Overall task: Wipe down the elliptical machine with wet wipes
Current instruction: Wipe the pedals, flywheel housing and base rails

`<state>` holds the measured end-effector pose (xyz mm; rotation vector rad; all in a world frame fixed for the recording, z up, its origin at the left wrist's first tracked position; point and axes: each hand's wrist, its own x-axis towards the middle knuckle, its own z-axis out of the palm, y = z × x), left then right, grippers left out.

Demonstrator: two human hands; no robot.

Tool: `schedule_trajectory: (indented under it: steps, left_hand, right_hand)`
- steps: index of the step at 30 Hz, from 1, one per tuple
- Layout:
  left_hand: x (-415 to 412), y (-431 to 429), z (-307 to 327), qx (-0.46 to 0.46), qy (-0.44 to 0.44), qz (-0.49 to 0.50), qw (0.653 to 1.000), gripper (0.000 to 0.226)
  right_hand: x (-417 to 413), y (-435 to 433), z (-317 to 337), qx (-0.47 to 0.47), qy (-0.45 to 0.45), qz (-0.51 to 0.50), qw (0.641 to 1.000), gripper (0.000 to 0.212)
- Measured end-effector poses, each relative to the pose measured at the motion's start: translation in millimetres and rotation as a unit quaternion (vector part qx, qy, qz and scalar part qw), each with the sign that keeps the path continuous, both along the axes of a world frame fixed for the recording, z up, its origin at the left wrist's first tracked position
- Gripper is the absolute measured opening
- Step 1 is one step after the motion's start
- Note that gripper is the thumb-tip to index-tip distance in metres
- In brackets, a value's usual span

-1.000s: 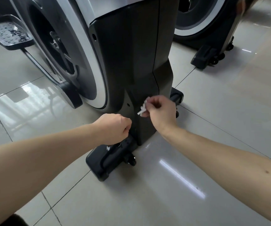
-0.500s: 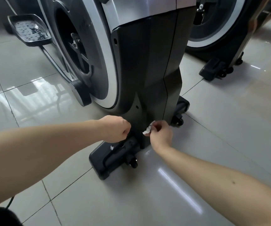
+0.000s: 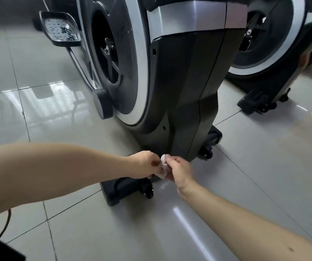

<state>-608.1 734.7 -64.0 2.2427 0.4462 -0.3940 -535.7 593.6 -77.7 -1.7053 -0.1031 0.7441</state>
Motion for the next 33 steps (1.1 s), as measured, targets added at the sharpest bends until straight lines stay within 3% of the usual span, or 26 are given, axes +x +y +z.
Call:
schedule_trajectory:
  steps: [7,11,16,20,22,24,26,29,33]
  left_hand:
    - [1.0,-2.9,-2.0,-0.065,-0.064,0.103,0.99,0.029]
    - [-20.7,-13.8,-27.2,-0.291,-0.144,0.289,0.9,0.023]
    - [-33.8,-22.5,-57.9,-0.3,-0.19,0.432,0.829,0.018]
    - [-30.7,-31.7,-61.8,-0.229,-0.206,0.442,0.843,0.022]
    - [-28.0,-40.9,-55.6,-0.161,-0.228,0.484,0.829,0.027]
    - [-24.3,-49.4,-49.8,-0.111,-0.261,0.497,0.82,0.017]
    - [-20.5,-54.8,-45.8,-0.131,-0.27,0.461,0.835,0.009]
    - [-15.5,-57.8,-42.2,-0.253,-0.266,0.401,0.839,0.018]
    - [-9.8,-57.7,-38.1,-0.238,-0.298,0.425,0.821,0.015]
  right_hand:
    - [9.0,-7.4,-9.0,-0.103,-0.102,0.046,0.988,0.015]
    - [17.7,-13.1,-1.9,-0.068,-0.095,0.108,0.987,0.017]
    - [21.4,-15.6,0.5,-0.064,-0.116,0.121,0.984,0.014]
    - [25.7,-13.8,4.8,-0.05,-0.115,0.11,0.986,0.006]
    - [24.4,-12.1,6.1,-0.044,-0.12,0.104,0.986,0.003]
    - [22.8,-10.1,8.6,-0.042,-0.138,0.103,0.984,0.002]
    - [22.0,-8.7,11.3,-0.038,-0.154,0.117,0.98,0.003]
    - [21.3,-7.5,15.4,-0.025,-0.155,0.158,0.975,0.008]
    - [22.8,-7.5,21.7,-0.024,-0.187,0.143,0.972,0.008]
